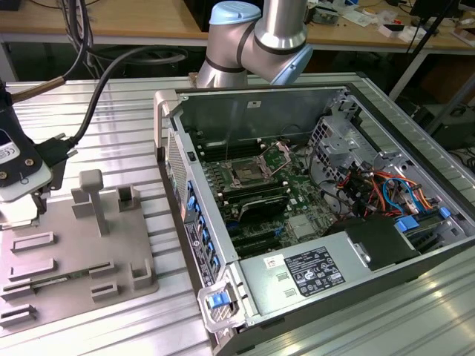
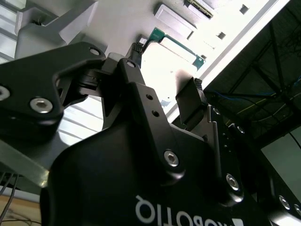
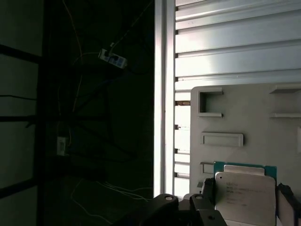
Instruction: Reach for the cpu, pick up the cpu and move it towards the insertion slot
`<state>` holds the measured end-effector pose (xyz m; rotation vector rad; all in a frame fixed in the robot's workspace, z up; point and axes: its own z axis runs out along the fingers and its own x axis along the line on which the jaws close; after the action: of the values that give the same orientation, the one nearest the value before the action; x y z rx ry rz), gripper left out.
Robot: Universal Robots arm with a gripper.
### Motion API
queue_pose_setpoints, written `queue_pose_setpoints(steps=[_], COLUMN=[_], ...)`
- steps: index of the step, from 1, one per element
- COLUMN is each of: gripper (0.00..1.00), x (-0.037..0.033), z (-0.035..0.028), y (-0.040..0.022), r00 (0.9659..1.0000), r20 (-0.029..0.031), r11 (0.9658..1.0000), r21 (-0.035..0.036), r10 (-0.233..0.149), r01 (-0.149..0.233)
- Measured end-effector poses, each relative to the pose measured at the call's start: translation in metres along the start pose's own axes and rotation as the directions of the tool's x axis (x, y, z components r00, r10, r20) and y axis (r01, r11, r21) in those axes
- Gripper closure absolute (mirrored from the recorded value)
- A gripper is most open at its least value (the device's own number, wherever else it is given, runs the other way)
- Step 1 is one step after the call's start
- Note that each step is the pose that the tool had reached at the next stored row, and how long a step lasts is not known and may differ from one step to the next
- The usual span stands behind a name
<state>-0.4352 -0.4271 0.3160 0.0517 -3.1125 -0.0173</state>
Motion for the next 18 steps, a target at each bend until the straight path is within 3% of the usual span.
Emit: queue_pose_setpoints(steps=[18], gripper=[0.45], x=[0.0003], z=[-0.0086], y=[0.0013], r00=[1.0], r20=[0.0053], r11=[1.0], r21=[0.0007], r10=[0.0], r01=[0.0])
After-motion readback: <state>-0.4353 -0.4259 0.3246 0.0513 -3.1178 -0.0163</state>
